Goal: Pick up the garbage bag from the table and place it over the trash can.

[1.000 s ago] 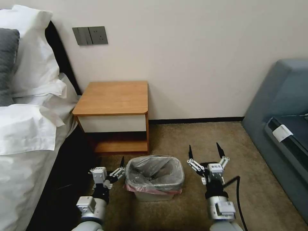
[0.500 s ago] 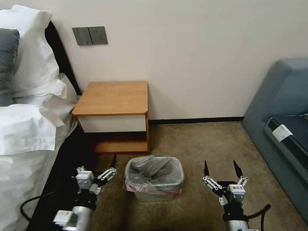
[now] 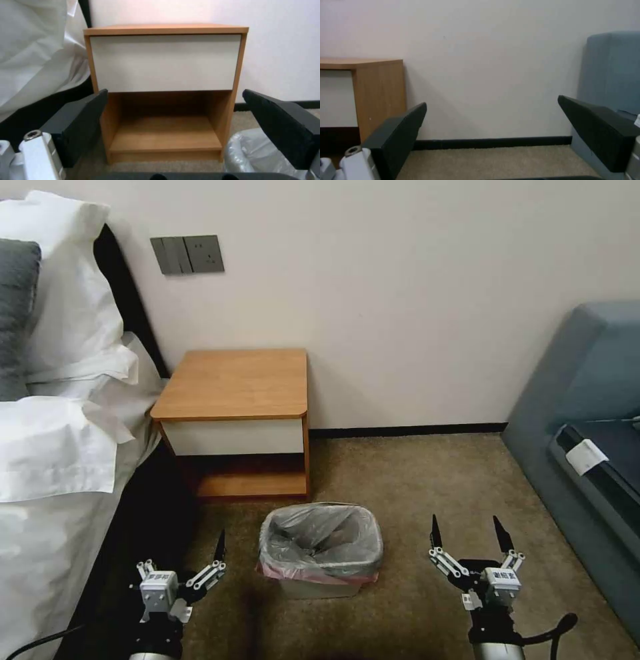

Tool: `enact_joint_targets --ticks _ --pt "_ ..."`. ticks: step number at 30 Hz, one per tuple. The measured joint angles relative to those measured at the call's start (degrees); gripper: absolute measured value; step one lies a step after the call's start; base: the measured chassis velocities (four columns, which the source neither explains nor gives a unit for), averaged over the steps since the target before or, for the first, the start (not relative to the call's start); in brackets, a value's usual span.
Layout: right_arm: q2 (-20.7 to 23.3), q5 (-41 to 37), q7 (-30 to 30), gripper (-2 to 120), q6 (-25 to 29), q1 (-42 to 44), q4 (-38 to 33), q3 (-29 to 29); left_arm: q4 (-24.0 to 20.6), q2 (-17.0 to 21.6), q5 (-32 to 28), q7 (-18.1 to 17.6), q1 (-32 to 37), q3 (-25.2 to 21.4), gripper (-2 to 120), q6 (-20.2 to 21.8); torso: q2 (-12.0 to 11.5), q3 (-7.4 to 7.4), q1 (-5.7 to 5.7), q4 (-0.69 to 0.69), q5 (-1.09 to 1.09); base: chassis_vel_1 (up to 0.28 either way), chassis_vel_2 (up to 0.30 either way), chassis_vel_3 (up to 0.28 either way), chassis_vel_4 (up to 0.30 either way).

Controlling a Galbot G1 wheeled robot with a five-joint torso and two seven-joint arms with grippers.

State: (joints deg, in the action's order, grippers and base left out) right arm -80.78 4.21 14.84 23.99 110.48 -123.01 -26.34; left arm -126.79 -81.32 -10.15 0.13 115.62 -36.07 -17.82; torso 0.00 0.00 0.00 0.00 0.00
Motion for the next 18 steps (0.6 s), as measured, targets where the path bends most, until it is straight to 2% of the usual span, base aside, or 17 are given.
enact_joint_targets --ticks 18 --pt "0.0 0.1 0.1 100 -0.1 -0.1 0.0 0.1 0.1 0.0 0.0 -0.1 -0.2 0.1 100 0.2 0.0 0.0 0.0 0.0 0.0 0.0 0.0 0.0 0.0"
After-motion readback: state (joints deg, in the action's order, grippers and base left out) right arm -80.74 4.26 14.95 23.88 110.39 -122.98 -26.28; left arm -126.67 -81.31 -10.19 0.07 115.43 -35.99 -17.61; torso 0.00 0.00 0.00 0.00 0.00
